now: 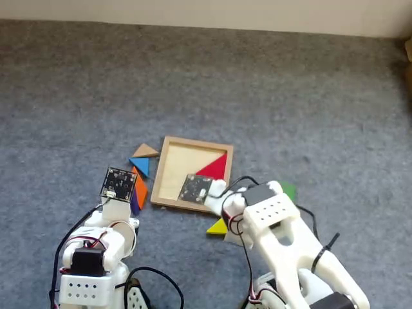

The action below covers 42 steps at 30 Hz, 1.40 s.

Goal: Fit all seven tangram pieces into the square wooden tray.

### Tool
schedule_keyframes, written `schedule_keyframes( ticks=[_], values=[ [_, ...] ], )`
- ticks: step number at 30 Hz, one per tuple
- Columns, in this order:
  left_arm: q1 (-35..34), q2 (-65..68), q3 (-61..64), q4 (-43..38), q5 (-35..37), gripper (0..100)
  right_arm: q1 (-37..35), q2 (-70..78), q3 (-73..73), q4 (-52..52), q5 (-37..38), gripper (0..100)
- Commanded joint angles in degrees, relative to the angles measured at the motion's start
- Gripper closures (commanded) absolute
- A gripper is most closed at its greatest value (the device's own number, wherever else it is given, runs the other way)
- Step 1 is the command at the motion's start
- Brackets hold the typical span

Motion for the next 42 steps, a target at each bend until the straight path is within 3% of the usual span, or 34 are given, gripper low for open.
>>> schedule_keyframes(
  ticks=[1,17,24,29,37,42],
  values=[
    [-0.8,-2.2,1.1,0.3,-0.4,99,-3.9,-2.1,2.6,-4.3,-0.7,54.3],
    [-0.8,-2.2,1.1,0.3,-0.4,99,-5.3,-1.7,7.5,-13.1,-0.6,54.5],
    [-0.8,-2.2,1.1,0.3,-0.4,99,-4.4,12.9,4.5,-13.0,-0.7,54.5],
    [-0.8,-2.2,1.1,0.3,-0.4,99,-2.1,15.3,-2.6,-9.9,-0.7,54.8],
    [-0.8,-2.2,1.1,0.3,-0.4,99,0.1,15.7,-2.9,-10.2,2.5,72.9],
    [-0.8,-2.2,1.1,0.3,-0.4,99,0.3,15.3,-2.9,-10.0,2.7,75.5]
  ],
)
